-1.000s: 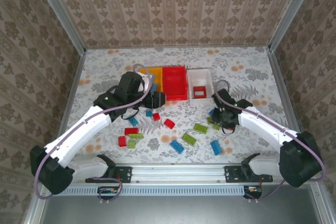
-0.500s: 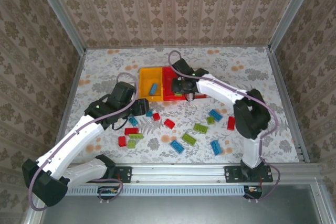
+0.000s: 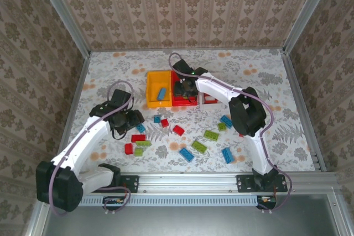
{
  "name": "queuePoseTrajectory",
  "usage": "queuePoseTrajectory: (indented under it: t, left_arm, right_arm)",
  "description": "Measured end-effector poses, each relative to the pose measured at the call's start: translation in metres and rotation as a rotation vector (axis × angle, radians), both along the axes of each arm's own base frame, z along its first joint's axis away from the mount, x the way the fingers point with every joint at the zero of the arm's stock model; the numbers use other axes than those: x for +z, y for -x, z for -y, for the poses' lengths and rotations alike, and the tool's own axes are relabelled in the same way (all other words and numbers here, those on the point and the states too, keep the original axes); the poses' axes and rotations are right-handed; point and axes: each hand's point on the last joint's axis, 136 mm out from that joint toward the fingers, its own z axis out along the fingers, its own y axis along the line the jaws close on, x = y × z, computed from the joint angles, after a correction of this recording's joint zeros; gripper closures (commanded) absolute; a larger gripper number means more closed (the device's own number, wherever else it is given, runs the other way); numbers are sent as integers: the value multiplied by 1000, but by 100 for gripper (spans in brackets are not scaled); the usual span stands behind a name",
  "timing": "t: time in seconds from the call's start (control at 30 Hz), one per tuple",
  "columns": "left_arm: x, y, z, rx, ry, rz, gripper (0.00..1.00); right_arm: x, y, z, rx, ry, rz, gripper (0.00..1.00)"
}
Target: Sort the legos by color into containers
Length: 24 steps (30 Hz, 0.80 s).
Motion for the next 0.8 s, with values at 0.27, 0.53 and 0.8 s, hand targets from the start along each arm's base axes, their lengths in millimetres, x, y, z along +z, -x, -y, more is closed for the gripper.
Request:
queuePoseTrajectory:
  t: [0.27, 0.53, 0.8]
  left_arm:
    - [-41, -8, -4, 116, 12, -168, 25]
    - [-59, -28, 5, 166, 33, -201, 28]
    - [-80, -34, 7, 198, 26, -238, 58]
  right_arm:
    - [72, 40, -12, 149, -87, 179, 32]
    - [92, 105, -4, 270, -223, 236, 31]
    - [65, 136, 9, 291, -244, 159, 32]
